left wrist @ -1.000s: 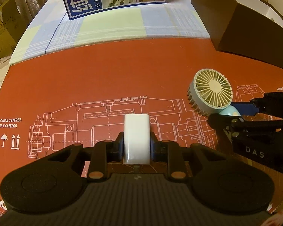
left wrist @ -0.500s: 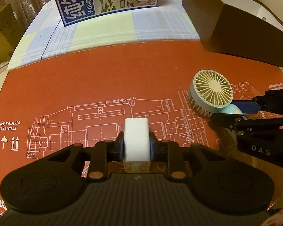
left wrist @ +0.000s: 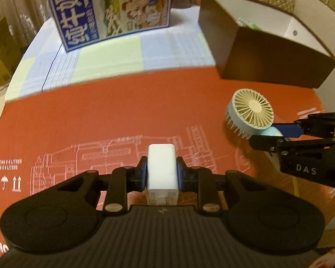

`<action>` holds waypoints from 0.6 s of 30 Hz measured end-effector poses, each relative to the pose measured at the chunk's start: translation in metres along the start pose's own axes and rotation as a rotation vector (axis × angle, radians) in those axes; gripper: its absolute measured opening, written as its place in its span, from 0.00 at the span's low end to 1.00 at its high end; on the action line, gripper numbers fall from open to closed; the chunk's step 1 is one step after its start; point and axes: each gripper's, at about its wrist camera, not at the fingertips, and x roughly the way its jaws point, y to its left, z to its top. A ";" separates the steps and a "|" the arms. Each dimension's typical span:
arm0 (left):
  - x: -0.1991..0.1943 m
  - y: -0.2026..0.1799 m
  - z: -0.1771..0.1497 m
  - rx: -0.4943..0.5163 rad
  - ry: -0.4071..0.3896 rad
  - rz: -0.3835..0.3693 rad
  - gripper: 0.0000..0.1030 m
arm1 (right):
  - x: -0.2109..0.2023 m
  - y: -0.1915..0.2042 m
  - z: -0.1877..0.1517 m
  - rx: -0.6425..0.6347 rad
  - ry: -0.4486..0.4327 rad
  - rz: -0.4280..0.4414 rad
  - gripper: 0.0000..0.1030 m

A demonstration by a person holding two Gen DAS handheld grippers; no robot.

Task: Organize rigid objects
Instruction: 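Lift the plug adapter and fan and carry them over the storage box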

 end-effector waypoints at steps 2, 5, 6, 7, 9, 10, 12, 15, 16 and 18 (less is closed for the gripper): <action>-0.006 -0.005 0.006 0.011 -0.018 -0.011 0.21 | -0.006 -0.004 0.002 0.007 -0.011 0.001 0.29; -0.013 -0.014 0.014 0.026 -0.044 -0.026 0.21 | -0.015 -0.010 0.005 0.016 -0.032 0.003 0.29; -0.016 -0.017 0.018 0.032 -0.054 -0.032 0.21 | -0.019 -0.012 0.006 0.020 -0.039 0.003 0.29; -0.017 -0.020 0.021 0.038 -0.062 -0.038 0.21 | -0.022 -0.013 0.007 0.024 -0.045 0.004 0.29; -0.022 -0.027 0.027 0.049 -0.077 -0.049 0.21 | -0.029 -0.017 0.009 0.030 -0.056 0.005 0.29; -0.024 -0.030 0.030 0.055 -0.086 -0.056 0.21 | -0.033 -0.019 0.010 0.033 -0.063 0.005 0.29; -0.029 -0.038 0.037 0.069 -0.103 -0.067 0.21 | -0.040 -0.024 0.012 0.038 -0.075 0.004 0.29; -0.032 -0.049 0.047 0.088 -0.122 -0.085 0.21 | -0.051 -0.033 0.015 0.051 -0.093 -0.004 0.29; -0.032 -0.054 0.052 0.096 -0.128 -0.092 0.21 | -0.056 -0.037 0.017 0.057 -0.101 -0.009 0.29; -0.033 -0.064 0.059 0.114 -0.138 -0.102 0.21 | -0.064 -0.045 0.019 0.066 -0.115 -0.019 0.29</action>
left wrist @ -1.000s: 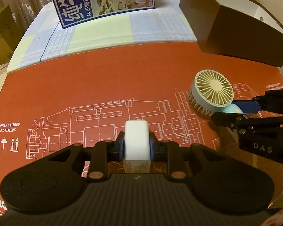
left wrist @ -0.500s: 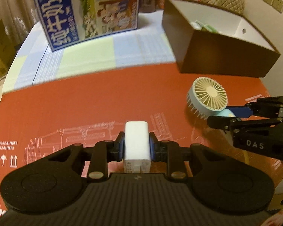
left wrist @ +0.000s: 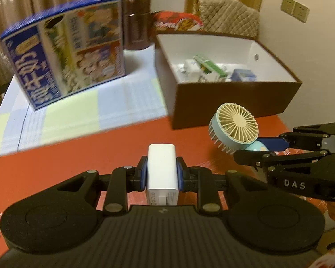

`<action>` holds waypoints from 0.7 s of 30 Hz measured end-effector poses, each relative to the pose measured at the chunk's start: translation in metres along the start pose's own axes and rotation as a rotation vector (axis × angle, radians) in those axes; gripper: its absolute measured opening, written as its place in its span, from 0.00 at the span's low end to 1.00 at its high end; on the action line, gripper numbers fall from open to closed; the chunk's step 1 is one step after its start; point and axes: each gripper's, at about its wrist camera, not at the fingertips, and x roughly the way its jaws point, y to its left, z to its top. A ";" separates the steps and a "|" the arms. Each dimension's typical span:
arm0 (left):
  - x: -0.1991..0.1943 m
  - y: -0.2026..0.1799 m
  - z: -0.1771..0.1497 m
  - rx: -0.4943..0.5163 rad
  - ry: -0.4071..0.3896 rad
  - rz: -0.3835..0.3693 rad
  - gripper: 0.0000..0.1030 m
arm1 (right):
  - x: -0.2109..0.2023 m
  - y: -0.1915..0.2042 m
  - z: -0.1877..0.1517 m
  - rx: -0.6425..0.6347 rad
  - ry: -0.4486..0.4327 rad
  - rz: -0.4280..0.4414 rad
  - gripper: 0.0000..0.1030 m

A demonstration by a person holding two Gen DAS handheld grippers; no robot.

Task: Organize rigid objects
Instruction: 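Lift the plug adapter and fan and carry them over the storage box, then lower the plug adapter and fan into the storage box and open both tools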

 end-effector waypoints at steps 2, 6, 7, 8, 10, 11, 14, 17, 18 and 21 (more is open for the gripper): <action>0.002 -0.009 0.009 0.019 -0.013 -0.012 0.21 | -0.008 -0.010 0.005 0.010 -0.016 -0.010 0.29; 0.007 -0.031 0.030 0.052 -0.039 -0.041 0.21 | -0.023 -0.033 0.017 0.034 -0.044 -0.037 0.29; 0.010 -0.036 0.035 0.058 -0.044 -0.047 0.21 | -0.026 -0.041 0.020 0.040 -0.051 -0.045 0.29; 0.012 -0.042 0.040 0.064 -0.049 -0.054 0.21 | -0.030 -0.049 0.023 0.046 -0.057 -0.055 0.29; 0.016 -0.053 0.050 0.072 -0.058 -0.072 0.21 | -0.035 -0.064 0.029 0.060 -0.066 -0.073 0.29; 0.019 -0.059 0.056 0.076 -0.063 -0.080 0.21 | -0.038 -0.071 0.030 0.066 -0.070 -0.079 0.29; 0.026 -0.076 0.071 0.093 -0.075 -0.096 0.21 | -0.046 -0.093 0.039 0.083 -0.083 -0.096 0.29; 0.035 -0.091 0.087 0.105 -0.085 -0.112 0.21 | -0.051 -0.115 0.048 0.099 -0.095 -0.110 0.29; 0.039 -0.096 0.093 0.109 -0.088 -0.116 0.21 | -0.052 -0.121 0.051 0.105 -0.097 -0.113 0.29; 0.052 -0.109 0.112 0.115 -0.087 -0.127 0.21 | -0.052 -0.141 0.064 0.121 -0.106 -0.124 0.29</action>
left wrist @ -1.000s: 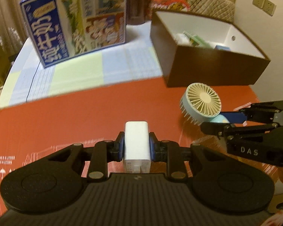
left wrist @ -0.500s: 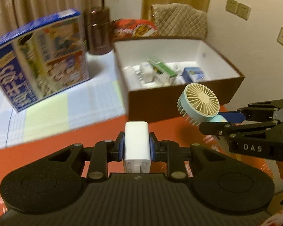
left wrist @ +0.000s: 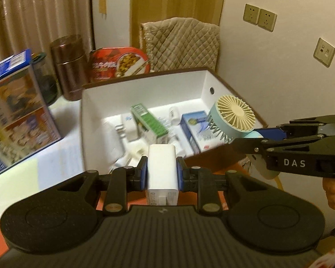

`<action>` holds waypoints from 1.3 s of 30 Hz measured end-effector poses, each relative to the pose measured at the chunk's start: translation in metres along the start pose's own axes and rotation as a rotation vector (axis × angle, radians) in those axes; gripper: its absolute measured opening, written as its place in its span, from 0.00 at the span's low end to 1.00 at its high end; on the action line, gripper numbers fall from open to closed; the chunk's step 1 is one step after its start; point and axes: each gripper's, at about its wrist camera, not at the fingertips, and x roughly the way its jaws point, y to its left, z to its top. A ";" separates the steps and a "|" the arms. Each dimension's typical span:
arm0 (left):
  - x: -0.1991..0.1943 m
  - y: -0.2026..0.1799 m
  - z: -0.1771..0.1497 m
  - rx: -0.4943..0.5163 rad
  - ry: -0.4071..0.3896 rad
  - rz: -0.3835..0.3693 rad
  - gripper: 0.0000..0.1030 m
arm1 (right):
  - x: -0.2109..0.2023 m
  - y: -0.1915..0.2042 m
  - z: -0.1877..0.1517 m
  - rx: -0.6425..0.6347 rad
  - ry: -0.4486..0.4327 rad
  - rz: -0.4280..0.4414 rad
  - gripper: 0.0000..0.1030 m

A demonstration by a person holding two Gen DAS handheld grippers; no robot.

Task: Organize rigid objects
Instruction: 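Lower the plug adapter and fan into the storage box and open both tools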

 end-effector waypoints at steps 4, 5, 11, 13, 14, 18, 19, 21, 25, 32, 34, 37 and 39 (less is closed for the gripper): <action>0.020 -0.009 0.022 0.009 -0.005 -0.006 0.21 | 0.011 -0.021 0.016 0.025 0.004 -0.011 0.29; 0.027 -0.011 0.028 0.012 -0.005 -0.004 0.21 | 0.015 -0.026 0.021 0.030 0.006 -0.015 0.29; 0.063 -0.016 0.053 0.023 0.030 0.007 0.21 | 0.039 -0.050 0.041 0.061 0.027 -0.038 0.29; 0.076 -0.017 0.058 0.026 0.044 0.010 0.21 | 0.048 -0.056 0.045 0.062 0.038 -0.050 0.29; 0.082 -0.018 0.061 0.025 0.051 0.009 0.21 | 0.053 -0.059 0.047 0.059 0.043 -0.056 0.29; 0.107 -0.017 0.069 0.019 0.085 0.012 0.21 | 0.072 -0.070 0.054 0.062 0.068 -0.077 0.29; 0.113 -0.017 0.071 0.018 0.092 0.015 0.21 | 0.077 -0.073 0.055 0.063 0.075 -0.082 0.29; 0.123 -0.016 0.074 0.016 0.107 0.020 0.21 | 0.085 -0.078 0.057 0.065 0.086 -0.088 0.29; 0.143 -0.015 0.079 0.013 0.132 0.027 0.21 | 0.099 -0.087 0.058 0.069 0.109 -0.092 0.29; 0.170 -0.016 0.087 0.002 0.151 0.030 0.21 | 0.118 -0.096 0.059 0.075 0.132 -0.089 0.29; 0.176 -0.016 0.091 0.003 0.144 0.023 0.21 | 0.122 -0.098 0.061 0.079 0.132 -0.091 0.29; 0.182 -0.014 0.097 0.001 0.134 0.025 0.25 | 0.127 -0.100 0.063 0.084 0.131 -0.095 0.29; 0.185 -0.012 0.099 0.002 0.136 0.032 0.29 | 0.130 -0.101 0.064 0.086 0.134 -0.094 0.29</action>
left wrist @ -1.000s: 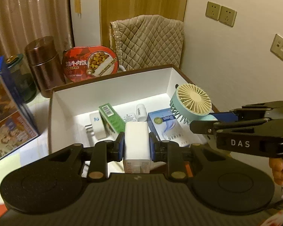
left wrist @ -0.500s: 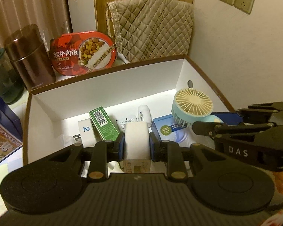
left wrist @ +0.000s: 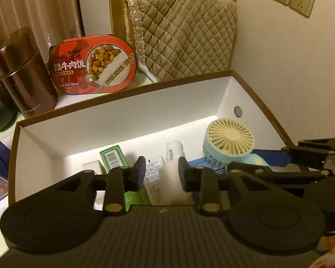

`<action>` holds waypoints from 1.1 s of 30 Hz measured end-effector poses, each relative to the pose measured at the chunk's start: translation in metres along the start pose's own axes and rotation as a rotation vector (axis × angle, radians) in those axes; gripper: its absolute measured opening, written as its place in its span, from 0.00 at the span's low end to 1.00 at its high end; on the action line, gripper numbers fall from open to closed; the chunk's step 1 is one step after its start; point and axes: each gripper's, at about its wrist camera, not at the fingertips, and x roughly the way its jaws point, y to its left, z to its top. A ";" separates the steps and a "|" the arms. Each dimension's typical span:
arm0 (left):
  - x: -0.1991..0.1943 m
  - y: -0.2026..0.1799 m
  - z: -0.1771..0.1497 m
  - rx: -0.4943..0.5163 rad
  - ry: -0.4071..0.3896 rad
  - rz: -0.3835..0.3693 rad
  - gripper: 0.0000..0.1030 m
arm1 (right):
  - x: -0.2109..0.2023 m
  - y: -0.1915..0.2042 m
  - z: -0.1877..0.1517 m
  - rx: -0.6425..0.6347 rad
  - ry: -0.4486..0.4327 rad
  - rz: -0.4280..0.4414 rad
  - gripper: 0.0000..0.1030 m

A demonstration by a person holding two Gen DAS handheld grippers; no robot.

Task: Organize rigid objects
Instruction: 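Lower the plug adapter and fan into the storage box and open both tools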

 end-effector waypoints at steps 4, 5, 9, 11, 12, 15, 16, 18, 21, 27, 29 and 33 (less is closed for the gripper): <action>0.004 0.009 -0.001 -0.007 0.018 0.017 0.38 | 0.005 -0.001 0.002 0.004 -0.005 0.001 0.29; 0.005 0.011 -0.002 -0.012 0.024 0.020 0.39 | 0.006 -0.001 0.003 0.006 -0.013 0.003 0.29; 0.005 0.020 -0.007 -0.028 0.042 0.034 0.51 | 0.008 -0.002 0.007 0.032 -0.060 -0.017 0.29; 0.002 0.022 -0.010 -0.030 0.043 0.038 0.54 | 0.008 -0.003 0.009 0.043 -0.074 -0.017 0.29; 0.001 0.023 -0.011 -0.030 0.044 0.041 0.57 | 0.007 -0.004 0.010 0.048 -0.076 -0.009 0.30; -0.007 0.025 -0.015 -0.027 0.035 0.046 0.62 | 0.004 -0.003 0.009 0.045 -0.070 0.019 0.31; -0.010 0.025 -0.016 -0.027 0.032 0.048 0.63 | 0.003 -0.002 0.008 0.039 -0.068 0.024 0.32; -0.015 0.026 -0.019 -0.029 0.027 0.049 0.64 | 0.000 0.000 0.004 0.027 -0.062 0.029 0.35; -0.023 0.026 -0.023 -0.036 0.017 0.056 0.65 | -0.003 0.003 -0.004 0.024 -0.053 0.042 0.44; -0.044 0.028 -0.033 -0.057 -0.010 0.075 0.66 | -0.012 0.007 -0.014 0.020 -0.050 0.057 0.57; -0.053 0.029 -0.036 -0.059 -0.022 0.083 0.66 | -0.017 0.008 -0.016 0.021 -0.052 0.058 0.60; -0.074 0.027 -0.045 -0.037 -0.060 0.117 0.66 | -0.027 0.013 -0.019 0.026 -0.062 0.059 0.62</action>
